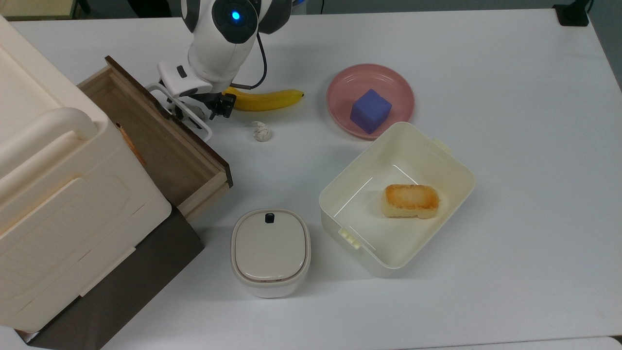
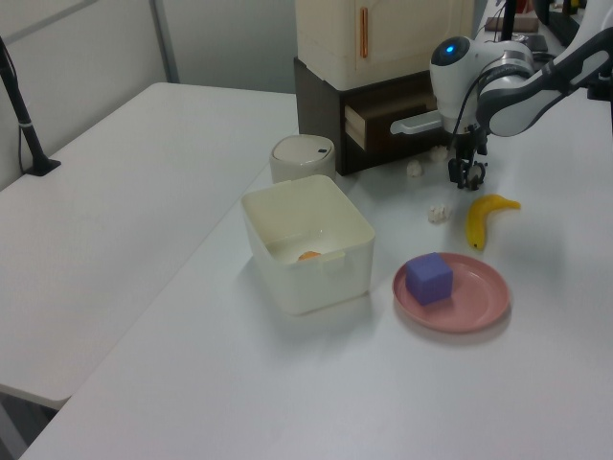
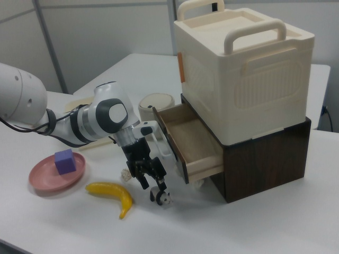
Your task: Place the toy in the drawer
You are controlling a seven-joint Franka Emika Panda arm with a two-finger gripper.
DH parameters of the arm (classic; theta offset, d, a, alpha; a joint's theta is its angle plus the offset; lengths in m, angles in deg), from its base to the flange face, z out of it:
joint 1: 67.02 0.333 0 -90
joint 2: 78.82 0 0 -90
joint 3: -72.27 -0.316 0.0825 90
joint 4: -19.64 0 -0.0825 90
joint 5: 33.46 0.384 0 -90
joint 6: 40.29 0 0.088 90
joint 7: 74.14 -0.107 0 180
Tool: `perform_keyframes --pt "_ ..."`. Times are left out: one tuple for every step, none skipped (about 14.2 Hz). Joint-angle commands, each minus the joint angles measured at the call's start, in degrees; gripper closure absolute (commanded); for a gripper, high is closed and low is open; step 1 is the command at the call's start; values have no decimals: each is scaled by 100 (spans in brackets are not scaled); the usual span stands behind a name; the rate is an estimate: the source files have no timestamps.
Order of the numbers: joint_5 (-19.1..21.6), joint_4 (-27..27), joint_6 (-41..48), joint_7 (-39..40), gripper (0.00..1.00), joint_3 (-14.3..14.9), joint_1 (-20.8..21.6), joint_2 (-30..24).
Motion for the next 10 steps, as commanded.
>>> perform_keyframes --pt "-102 48 -113 -160 0 22 25 -42" --pt "-93 56 -113 -160 0 22 16 -42" --pt "-93 56 -113 -151 0 22 16 -60" --pt "-85 56 -113 -125 0 22 7 -77" --pt "-76 56 -113 -116 0 22 7 -121" --pt "-58 74 -113 -98 0 22 -1 -226" --pt "-41 83 -113 -98 0 22 -10 -296" --pt "-23 109 -113 -81 0 22 -19 -445" --pt "55 135 -105 -55 0 22 -19 -542" --pt "187 205 -105 -46 0 22 -10 -735"
